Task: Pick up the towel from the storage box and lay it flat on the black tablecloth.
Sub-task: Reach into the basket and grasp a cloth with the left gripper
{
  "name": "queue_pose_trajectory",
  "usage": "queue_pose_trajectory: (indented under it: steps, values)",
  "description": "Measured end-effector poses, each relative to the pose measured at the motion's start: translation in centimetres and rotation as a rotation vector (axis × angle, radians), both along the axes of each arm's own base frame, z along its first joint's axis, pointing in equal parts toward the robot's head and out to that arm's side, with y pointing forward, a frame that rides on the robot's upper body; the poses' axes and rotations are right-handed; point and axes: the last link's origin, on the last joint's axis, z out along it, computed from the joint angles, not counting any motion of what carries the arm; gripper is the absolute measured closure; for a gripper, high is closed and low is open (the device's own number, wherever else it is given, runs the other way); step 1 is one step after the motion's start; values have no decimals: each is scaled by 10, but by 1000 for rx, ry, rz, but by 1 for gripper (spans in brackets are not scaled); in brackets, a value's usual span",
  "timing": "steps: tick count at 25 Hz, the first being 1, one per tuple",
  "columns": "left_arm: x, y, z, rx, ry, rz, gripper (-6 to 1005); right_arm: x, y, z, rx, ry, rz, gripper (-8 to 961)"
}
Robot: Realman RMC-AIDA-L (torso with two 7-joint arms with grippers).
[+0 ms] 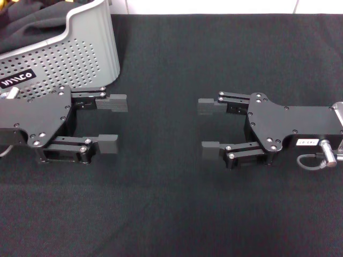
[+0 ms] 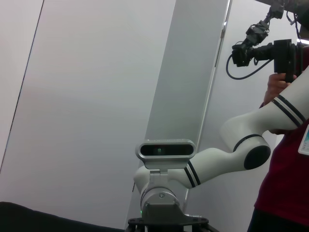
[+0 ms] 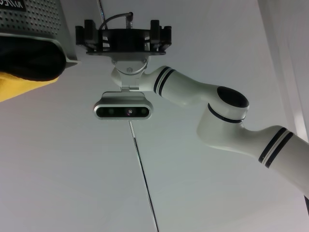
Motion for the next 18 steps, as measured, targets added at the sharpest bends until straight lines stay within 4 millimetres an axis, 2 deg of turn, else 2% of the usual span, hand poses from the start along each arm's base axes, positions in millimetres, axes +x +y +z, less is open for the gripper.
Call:
queue_pose_trajectory:
  steps: [10,15,18]
  values:
    - [4,6,3,10,-24,21,263,7,3,2,47,-2,-13,115]
    - [26,27,18,24,-71,15,263,27,0,12,123,26,-77,114]
    - [52,49,35,19,-75,4,263,37,-7,16,147,41,-88,114]
